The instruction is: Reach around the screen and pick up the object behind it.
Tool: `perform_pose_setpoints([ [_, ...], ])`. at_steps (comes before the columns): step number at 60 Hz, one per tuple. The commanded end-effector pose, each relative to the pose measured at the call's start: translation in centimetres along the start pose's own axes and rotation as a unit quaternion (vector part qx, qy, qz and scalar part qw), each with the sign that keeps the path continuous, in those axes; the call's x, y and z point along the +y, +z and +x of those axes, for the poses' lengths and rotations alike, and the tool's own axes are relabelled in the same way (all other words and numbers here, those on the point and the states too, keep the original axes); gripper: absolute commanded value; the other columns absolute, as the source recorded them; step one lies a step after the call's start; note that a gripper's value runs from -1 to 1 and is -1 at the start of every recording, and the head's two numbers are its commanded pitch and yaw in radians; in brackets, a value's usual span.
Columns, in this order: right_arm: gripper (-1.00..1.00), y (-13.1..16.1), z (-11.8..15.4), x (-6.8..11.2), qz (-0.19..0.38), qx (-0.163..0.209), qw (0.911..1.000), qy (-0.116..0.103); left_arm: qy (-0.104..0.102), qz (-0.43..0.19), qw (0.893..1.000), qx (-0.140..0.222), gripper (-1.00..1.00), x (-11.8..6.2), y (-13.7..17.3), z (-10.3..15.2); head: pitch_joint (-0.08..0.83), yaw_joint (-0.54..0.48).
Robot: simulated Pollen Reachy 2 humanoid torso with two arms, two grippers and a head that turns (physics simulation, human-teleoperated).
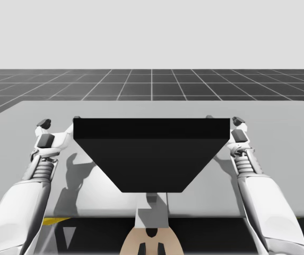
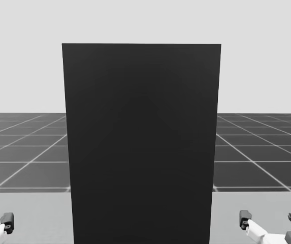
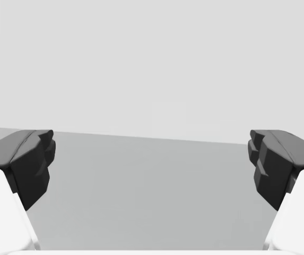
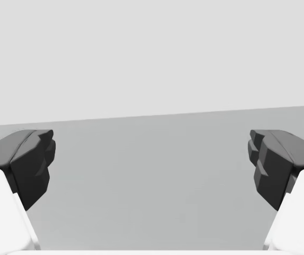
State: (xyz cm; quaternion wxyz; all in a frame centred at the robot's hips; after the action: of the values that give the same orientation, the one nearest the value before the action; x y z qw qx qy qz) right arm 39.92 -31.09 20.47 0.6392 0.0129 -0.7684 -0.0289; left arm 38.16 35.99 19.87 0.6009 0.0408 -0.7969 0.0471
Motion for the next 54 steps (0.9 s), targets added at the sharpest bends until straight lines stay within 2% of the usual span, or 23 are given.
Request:
perform_pose_setpoints([
  [1,-1.0,0.3,-0.3,0.2,0.011,0.009,0.9998,0.011,-0.004,-0.002,1.0,0.002,-1.0,0.0,0.0,-0.1,0.014,-0.01],
  [2,-1.0,0.4,-0.3,0.4,0.011,0.005,0.9998,0.015,-0.005,-0.006,1.0,0.004,-1.0,0.0,0.0,-0.1,0.014,-0.01],
  [9,-1.0,0.6,-0.1,0.6,0.068,0.011,0.9976,0.008,0.003,-0.032,0.999,0.02,-1.0,-0.5,0.2,0.0,0.017,-0.02],
  [10,-1.0,0.8,0.0,0.7,0.093,0.017,0.9955,0.003,0.011,-0.05,0.998,0.029,-1.0,-0.8,0.5,0.2,0.016,-0.02],
  [12,-1.0,1.0,0.2,0.7,0.106,0.016,0.9943,0.001,0.018,-0.064,0.997,0.034,-1.0,-1.0,0.7,0.5,0.016,-0.02],
  [13,-1.0,1.3,0.4,0.7,0.113,0.006,0.9935,-0.009,0.02,-0.078,0.996,0.036,-1.0,-1.3,1.0,1.0,0.016,-0.02],
  [16,-1.0,1.6,0.7,0.8,0.128,0.002,0.9916,-0.012,0.021,-0.095,0.994,0.042,-1.0,-1.5,1.4,1.5,0.016,-0.02],
  [17,-1.0,2.1,1.0,0.7,0.151,-0.004,0.9883,-0.018,0.025,-0.113,0.992,0.047,-1.0,-1.8,1.9,2.0,0.018,-0.01],
  [19,-1.0,2.3,1.2,0.6,0.162,-0.007,0.9865,-0.026,0.021,-0.121,0.991,0.048,-1.0,-2.0,2.2,2.2,0.019,-0.01],
  [20,-1.0,2.6,1.3,0.4,0.178,-0.008,0.9836,-0.029,0.006,-0.133,0.99,0.049,-1.0,-2.1,2.7,2.5,0.021,-0.01],
  [22,-1.0,2.9,1.4,0.2,0.19,-0.004,0.9813,-0.031,0.001,-0.143,0.989,0.05,-1.0,-2.2,3.0,2.7,0.023,-0.01],
  [26,-1.0,3.6,1.6,-0.3,0.207,-0.004,0.9782,-0.019,-0.001,-0.177,0.983,0.056,-1.0,-2.3,3.9,3.1,0.028,-0.01],
  [28,-1.0,4.0,1.8,-0.7,0.228,-0.003,0.9733,-0.027,-0.011,-0.201,0.978,0.056,-1.0,-2.2,4.5,3.2,0.033,-0.01],
  [30,-1.0,4.3,1.9,-0.8,0.239,-0.008,0.9706,-0.03,-0.008,-0.219,0.974,0.054,-1.0,-2.1,4.8,3.2,0.036,-0.01],
  [31,-1.0,4.7,2.1,-1.1,0.264,-0.012,0.9636,-0.04,-0.003,-0.241,0.969,0.054,-1.0,-2.0,5.3,3.4,0.04,-0.02],
  [32,-1.0,4.8,2.1,-1.2,0.27,-0.013,0.9618,-0.042,-0.004,-0.247,0.967,0.054,-1.0,-2.0,5.4,3.4,0.042,-0.02],
  [41,-1.0,5.7,2.4,-2.0,0.328,-0.027,0.9431,-0.047,-0.001,-0.332,0.941,0.057,-1.0,-1.5,7.4,3.7,0.054,-0.02],
  [45,-1.0,6.0,2.4,-2.2,0.35,-0.031,0.9351,-0.044,0.016,-0.364,0.93,0.055,-1.0,-1.4,8.1,4.0,0.056,-0.02],
  [46,-1.0,6.1,2.4,-2.2,0.363,-0.031,0.9302,-0.045,0.022,-0.378,0.924,0.054,-1.0,-1.4,8.5,4.1,0.057,-0.02],
  [49,-1.0,6.3,2.3,-2.2,0.375,-0.033,0.9255,-0.042,0.031,-0.391,0.918,0.053,-1.0,-1.4,8.7,4.2,0.057,-0.02],
  [50,-1.0,6.5,2.3,-2.2,0.388,-0.034,0.92,-0.045,0.037,-0.404,0.913,0.053,-1.0,-1.4,8.9,4.2,0.058,-0.02],
  [52,-1.0,6.6,2.3,-2.2,0.396,-0.033,0.9168,-0.043,0.038,-0.41,0.91,0.053,-1.0,-1.4,9.0,4.1,0.059,-0.02],
  [54,-1.0,6.9,2.2,-2.2,0.412,-0.032,0.9098,-0.036,0.041,-0.427,0.901,0.056,-1.0,-1.4,9.2,3.9,0.06,-0.02],
])
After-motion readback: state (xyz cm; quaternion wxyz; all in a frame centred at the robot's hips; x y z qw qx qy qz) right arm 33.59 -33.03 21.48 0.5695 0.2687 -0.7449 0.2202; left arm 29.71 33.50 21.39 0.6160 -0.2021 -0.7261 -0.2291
